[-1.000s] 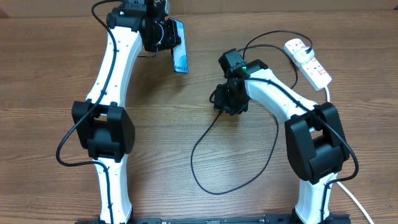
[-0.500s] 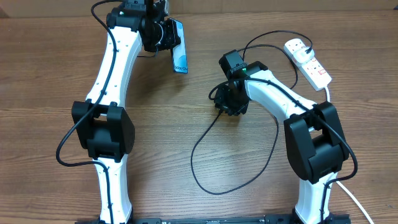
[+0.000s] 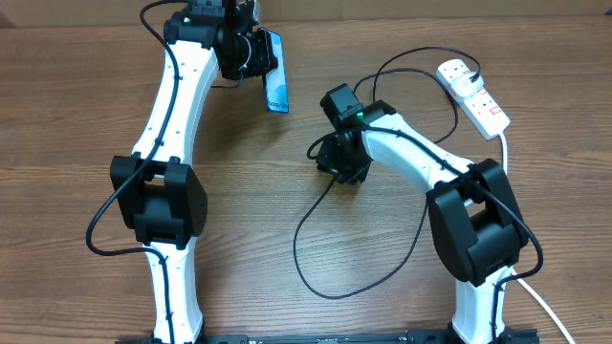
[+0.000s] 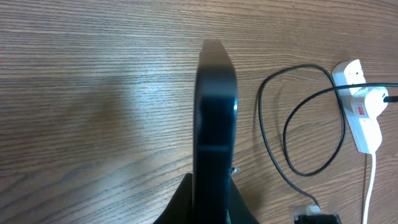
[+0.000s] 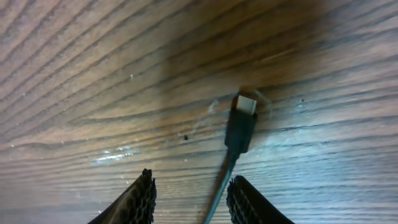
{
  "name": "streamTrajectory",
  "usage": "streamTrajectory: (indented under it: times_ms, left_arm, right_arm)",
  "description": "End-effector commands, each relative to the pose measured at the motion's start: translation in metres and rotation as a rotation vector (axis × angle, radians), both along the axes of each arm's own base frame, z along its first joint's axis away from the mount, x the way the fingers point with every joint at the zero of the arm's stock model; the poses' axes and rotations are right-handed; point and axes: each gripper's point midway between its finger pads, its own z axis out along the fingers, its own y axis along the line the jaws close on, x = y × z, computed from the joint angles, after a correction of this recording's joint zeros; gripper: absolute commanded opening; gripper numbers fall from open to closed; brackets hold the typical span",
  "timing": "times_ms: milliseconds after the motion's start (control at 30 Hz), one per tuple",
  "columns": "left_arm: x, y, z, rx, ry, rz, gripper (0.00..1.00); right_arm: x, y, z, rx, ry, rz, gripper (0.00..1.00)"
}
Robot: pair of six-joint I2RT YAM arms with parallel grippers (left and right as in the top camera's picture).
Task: Plug charger to phone and switch on socket
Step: 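Lower the right gripper onto the USB-C cable end and grasp it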
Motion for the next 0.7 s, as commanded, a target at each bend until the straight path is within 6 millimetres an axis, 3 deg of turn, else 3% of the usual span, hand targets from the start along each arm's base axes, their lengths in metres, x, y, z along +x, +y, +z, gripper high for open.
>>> streamTrajectory:
  times_ms: [0, 467, 667]
  left_arm:
    - [0.001, -0.003, 0.029, -0.011, -0.071, -0.022, 0.04]
    - [0.007, -0.004, 0.033, -0.026, -0.091, -0.004, 0.04]
    - [0.006, -0.004, 0.032, -0.029, -0.083, 0.000, 0.04]
  right_arm:
    - [0.004, -0.011, -0.010, -0.048, 0.007, -0.084, 0.38]
    - [0.010, -0.033, -0.017, -0.205, -0.076, -0.080, 0.38]
    - [0.012, -0.025, -0.018, -0.165, -0.083, -0.076, 0.38]
